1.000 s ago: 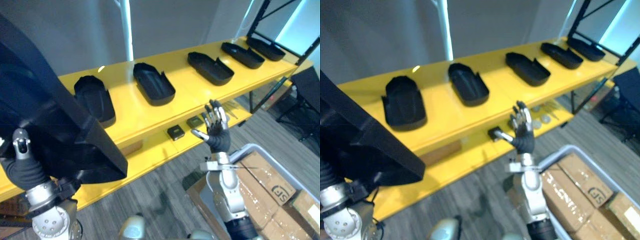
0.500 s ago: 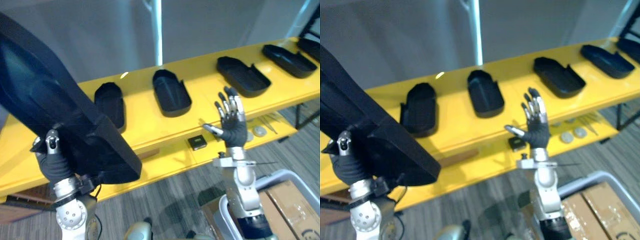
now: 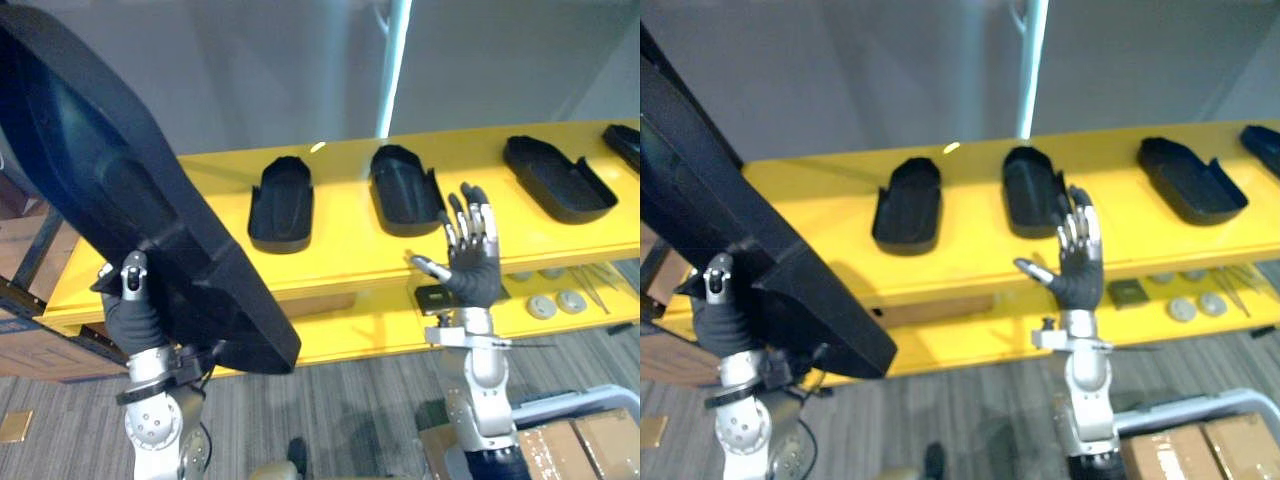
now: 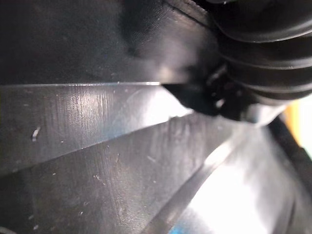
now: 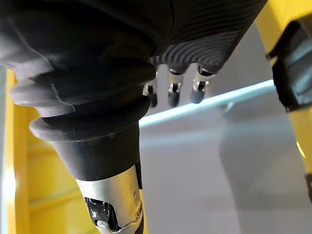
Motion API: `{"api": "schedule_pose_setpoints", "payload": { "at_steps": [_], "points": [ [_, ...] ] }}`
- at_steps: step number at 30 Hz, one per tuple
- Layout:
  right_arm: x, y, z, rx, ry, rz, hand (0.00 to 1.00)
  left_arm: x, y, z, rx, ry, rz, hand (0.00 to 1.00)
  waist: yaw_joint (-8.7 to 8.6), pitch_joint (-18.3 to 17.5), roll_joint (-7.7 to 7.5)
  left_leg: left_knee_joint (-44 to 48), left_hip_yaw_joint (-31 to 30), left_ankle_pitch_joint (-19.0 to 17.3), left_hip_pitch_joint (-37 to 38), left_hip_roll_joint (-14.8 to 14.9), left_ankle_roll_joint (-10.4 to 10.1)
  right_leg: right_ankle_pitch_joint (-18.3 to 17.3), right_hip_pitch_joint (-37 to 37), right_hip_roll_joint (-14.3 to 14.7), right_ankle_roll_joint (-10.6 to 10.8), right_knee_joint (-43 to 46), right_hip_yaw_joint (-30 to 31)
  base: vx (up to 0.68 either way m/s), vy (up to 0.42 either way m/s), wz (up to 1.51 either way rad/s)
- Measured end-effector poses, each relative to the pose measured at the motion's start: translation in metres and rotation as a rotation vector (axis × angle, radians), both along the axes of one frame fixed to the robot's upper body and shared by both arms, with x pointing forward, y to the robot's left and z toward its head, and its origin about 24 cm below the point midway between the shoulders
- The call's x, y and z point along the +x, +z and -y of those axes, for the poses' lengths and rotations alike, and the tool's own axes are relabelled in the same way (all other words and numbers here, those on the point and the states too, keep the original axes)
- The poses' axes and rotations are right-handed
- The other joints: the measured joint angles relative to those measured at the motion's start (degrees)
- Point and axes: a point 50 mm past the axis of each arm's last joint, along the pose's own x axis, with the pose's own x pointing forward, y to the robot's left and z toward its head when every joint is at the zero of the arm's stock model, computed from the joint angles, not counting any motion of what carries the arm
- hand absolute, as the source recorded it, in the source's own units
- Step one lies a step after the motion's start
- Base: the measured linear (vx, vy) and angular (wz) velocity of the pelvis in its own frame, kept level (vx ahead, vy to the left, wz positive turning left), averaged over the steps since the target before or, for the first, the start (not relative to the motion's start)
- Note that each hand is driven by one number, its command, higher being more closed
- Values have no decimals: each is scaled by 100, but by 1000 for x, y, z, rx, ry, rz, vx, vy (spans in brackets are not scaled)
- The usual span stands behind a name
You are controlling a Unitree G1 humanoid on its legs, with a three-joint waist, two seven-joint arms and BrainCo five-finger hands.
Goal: Walk over and take plastic housings, then place them on the shelf
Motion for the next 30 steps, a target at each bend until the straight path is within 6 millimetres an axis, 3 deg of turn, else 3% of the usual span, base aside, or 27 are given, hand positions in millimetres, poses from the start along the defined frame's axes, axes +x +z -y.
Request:
{"api": "schedule_pose_setpoints", "payload": {
  "at_steps": [2, 6, 8, 10, 11, 13, 15, 16, 17, 18, 19, 21, 22, 23, 24, 25, 26, 27, 28, 29, 30],
  "points": [
    [-1, -2, 4, 14, -15, -18, 0, 1, -1, 2, -3, -11, -9, 100, -94, -3, -7, 7, -231, 89, -70, -45, -1, -72, 1, 21, -87, 13, 169, 54, 23, 74],
    [-1, -5, 15, 18, -62, -34, 0, 1, -2, 2, -13, 1, -13, 100, -122, 63, 65, -5, -454, 269, -236, -114, -8, -325, -5, -92, 11, 322, -56, -6, -23, 62],
    [-5, -9, 27, 13, -111, -53, 0, 1, -2, 3, -11, -3, -10, 100, -154, 122, 48, 159, 676, -191, -293, 102, 84, -334, 90, -259, 130, 375, -287, 0, 42, 74],
    [-4, -9, 32, 7, -127, -52, 0, 1, -1, 4, -6, -12, -3, 100, -239, 186, -33, 1131, 1039, -259, -715, 329, 32, -400, 130, -519, 178, 529, -310, 13, 158, 57],
    [-1, -8, 33, -5, -125, -46, 0, 1, -2, 4, -7, -9, -1, 100, -236, 227, -103, 1842, 1086, -266, -979, 582, 41, -424, 125, -751, 202, 663, -283, -9, 189, 16],
    [0, -5, 32, -6, -108, -31, 0, -1, -3, 1, -6, 5, -1, 100, -202, 250, -142, 2423, 948, -255, -1124, 995, 24, -446, 74, -1105, 257, 853, 3, 4, 246, -47],
    [2, -3, 29, 11, -90, -20, 0, -5, -4, -3, -2, 25, 5, 100, -181, 234, -113, 2426, 571, -35, -967, 1218, -48, -520, -59, -1438, 623, 1012, 449, 47, 469, -83],
    [2, -3, 31, 3, -86, -23, 0, -6, -5, -3, -4, 29, 2, 100, -182, 211, -3, 2391, 196, 116, -795, 1210, -298, -577, -183, -1601, 1056, 1079, 770, 46, 373, -67],
    [2, -4, 31, 8, -86, -30, 0, -5, -7, -4, -6, 32, -4, 100, -196, 210, 45, 2454, 162, -210, -750, 1126, -423, -590, -230, -1660, 1055, 1069, 922, -3, 516, -51],
    [3, -9, 27, 27, -72, -49, 0, -3, -9, -6, -1, 35, -17, 100, -295, 261, -9, 2562, 146, -657, -763, 1017, -548, -611, -263, -1711, 1007, 971, 1180, -57, 496, -34],
    [4, -12, 23, 41, -63, -61, 0, -2, -11, -9, 5, 43, -31, 100, -305, 303, -67, 2651, 172, -1080, -761, 988, -826, -520, -350, -1759, 1044, 913, 1306, -67, 573, -26],
    [5, -16, 22, 61, -73, -80, 0, 0, -15, -9, 3, 38, -55, 100, -318, 324, -98, 2833, 333, -1668, -744, 1000, -1144, -171, -273, -1805, 1226, 754, 1435, -34, 350, -35],
    [5, -21, 22, 69, -81, -100, 0, 2, -19, -8, 2, 24, -76, 100, -292, 355, -86, 2959, 401, -1731, -741, 994, -1068, 213, -280, -1809, 1202, 676, 1499, -54, 373, -34],
    [4, -28, 21, 82, -91, -128, 0, 5, -23, -5, 15, 2, -104, 100, -294, 344, -39, 2928, 438, -1781, -708, 997, -998, 733, -281, -1775, 1013, 596, 1437, -67, 293, -23],
    [3, -30, 21, 91, -94, -136, 0, 6, -23, -3, 25, -11, -111, 100, -287, 345, -28, 2902, 456, -1783, -691, 995, -951, 970, -305, -1759, 839, 569, 1385, -86, 399, -10],
    [2, -31, 20, 110, -111, -141, 0, 8, -21, 0, 72, -20, -119, 100, -285, 345, -21, 2782, 500, -1755, -637, 984, -822, 1429, -318, -1732, 506, 471, 1129, -58, 324, -2],
    [1, -30, 19, 122, -119, -133, 0, 11, -19, 0, 107, -30, -114, 100, -311, 351, 80, 2592, 432, -1719, -647, 1015, -673, 1143, -385, -1409, 489, 539, 1144, -47, 274, 13],
    [0, -29, 18, 120, -124, -124, 0, 13, -16, 0, 122, -41, -105, 100, -335, 341, 62, 2446, 370, -1617, -648, 1014, -636, 852, -381, -1137, 547, 603, 1186, -4, 101, 39],
    [-2, -26, 18, 109, -137, -107, 0, 17, -10, 0, 145, -51, -82, 100, -337, 277, -33, 2101, 272, -1394, -638, 960, -597, 298, -377, -692, 533, 508, 1133, 20, 33, 52],
    [-4, -18, 18, 90, -145, -70, 0, 21, -6, 1, 145, -52, -65, 100, -329, 265, -53, 1901, 190, -1229, -652, 823, -635, 121, -242, -469, 472, 133, 1127, 38, 60, 50],
    [-6, -15, 19, 86, -149, -55, 0, 23, -4, 2, 142, -50, -62, 100, -332, 246, -86, 1829, 142, -1158, -657, 764, -627, 125, -150, -451, 469, -39, 1157, 43, 64, 53]
  ]
}}
